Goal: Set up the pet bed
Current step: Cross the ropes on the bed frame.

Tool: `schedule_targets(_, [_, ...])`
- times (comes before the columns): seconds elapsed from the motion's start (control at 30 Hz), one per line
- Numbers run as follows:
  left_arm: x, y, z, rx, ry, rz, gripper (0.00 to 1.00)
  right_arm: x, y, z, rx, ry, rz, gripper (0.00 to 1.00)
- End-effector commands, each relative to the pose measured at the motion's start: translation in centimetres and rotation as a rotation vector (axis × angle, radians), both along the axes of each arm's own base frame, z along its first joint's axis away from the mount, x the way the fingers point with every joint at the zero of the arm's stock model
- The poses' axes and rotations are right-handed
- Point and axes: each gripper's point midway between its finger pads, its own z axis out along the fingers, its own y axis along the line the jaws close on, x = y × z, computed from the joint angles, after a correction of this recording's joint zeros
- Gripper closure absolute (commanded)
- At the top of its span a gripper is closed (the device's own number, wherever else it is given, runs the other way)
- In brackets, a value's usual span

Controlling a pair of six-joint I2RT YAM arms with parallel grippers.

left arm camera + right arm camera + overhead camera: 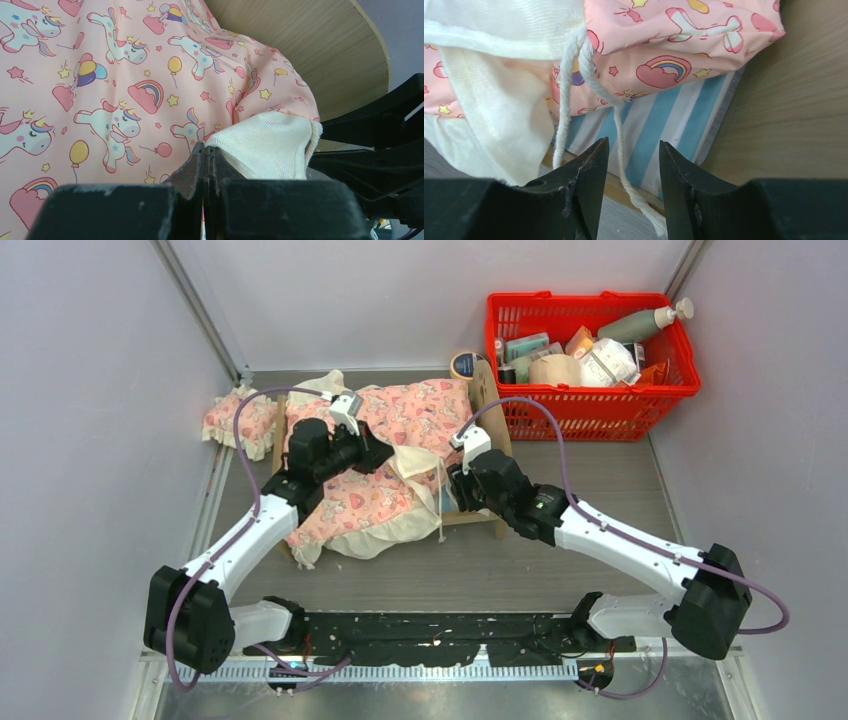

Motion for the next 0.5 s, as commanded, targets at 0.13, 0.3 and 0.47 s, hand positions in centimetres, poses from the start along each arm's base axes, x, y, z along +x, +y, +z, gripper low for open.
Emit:
schedule_targets(0.13, [0.2,0.1,1.0,-0.028,-0.012,-0.008,1.00,2.6,3.5,-0.1,0.093,-0.049,0.018,0.52])
schedule_targets(0.3, [0.4,0.2,1.0,-0.030,-0.011,-0.007,1.00,2.7,4.0,-1.7,0.088,-0.004,0.005,0.51])
schedule_targets(0.47, [0.4,0.0,0.9,-0.040,-0.002,-0.014,1.00,3.1,3.7,-2.8,0.071,-0.006,-0.027,0.66])
